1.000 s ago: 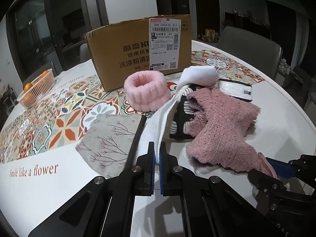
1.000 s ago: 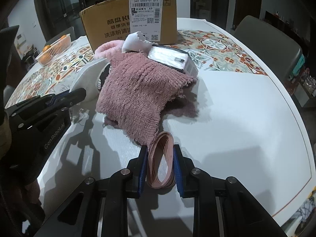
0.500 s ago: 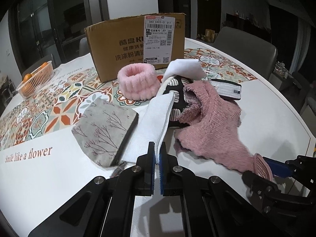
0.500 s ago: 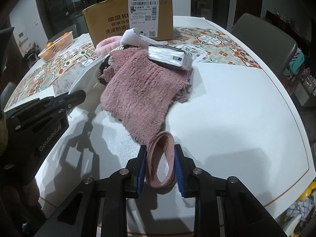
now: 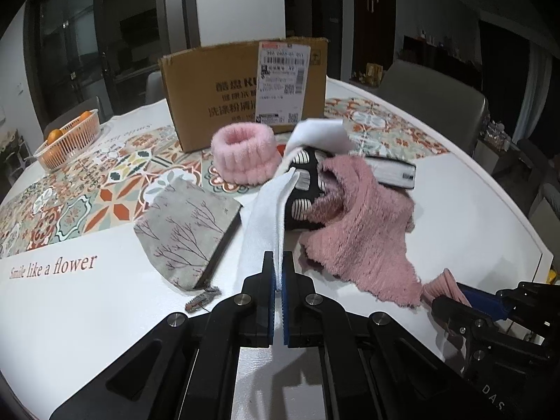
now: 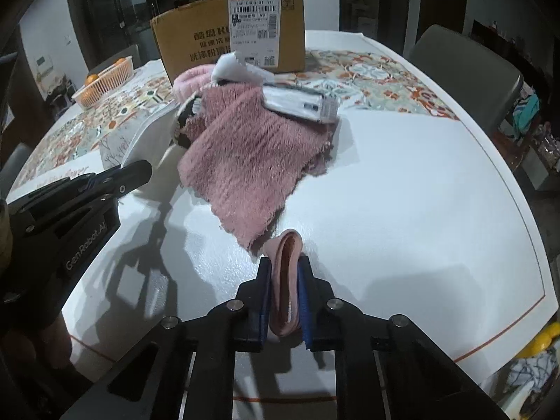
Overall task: Organize soft objects
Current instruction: 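Lift the white sock with the left gripper while the right gripper carries the hair band to the box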
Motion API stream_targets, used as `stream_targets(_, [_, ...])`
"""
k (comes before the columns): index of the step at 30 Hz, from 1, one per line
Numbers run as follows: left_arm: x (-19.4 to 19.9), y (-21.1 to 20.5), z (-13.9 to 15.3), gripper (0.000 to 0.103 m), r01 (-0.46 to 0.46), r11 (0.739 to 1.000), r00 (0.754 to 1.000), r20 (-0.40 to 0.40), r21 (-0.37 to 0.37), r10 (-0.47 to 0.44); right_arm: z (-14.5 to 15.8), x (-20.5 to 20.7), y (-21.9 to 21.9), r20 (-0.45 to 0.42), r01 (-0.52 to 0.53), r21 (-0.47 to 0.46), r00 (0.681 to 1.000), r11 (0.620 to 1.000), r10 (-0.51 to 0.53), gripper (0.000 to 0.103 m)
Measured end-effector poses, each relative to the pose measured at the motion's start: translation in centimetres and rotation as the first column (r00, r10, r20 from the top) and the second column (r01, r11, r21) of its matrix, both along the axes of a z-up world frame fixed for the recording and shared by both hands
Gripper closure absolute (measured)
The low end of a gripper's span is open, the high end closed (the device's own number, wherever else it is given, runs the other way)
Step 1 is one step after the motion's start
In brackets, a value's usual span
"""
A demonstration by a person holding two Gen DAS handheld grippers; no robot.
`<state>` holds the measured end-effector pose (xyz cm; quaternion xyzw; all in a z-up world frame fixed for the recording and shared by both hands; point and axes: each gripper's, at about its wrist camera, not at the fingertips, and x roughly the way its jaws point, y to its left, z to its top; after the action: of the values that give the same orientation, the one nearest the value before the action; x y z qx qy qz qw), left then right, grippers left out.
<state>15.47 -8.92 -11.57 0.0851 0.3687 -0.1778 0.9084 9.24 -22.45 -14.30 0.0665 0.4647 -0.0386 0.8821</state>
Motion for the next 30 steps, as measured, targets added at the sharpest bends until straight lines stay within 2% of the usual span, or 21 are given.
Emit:
stream_targets(13, [1.1,1.1,4.4,0.098,-0.032,0.998,0.997,0.067,-0.047,0.035,3.8,1.7,0.2,0.134,-0.013,0.009,0.991,1.000,0.011,0.087])
stream_targets(30, [4.8,1.3,10.0,0.098,-0.051,0.993,0.980,0.184,-0.106,0.070,9.7,7.1,-1.1,0.329,-0.033,0.015,0.944,0.999,0.026,0.087])
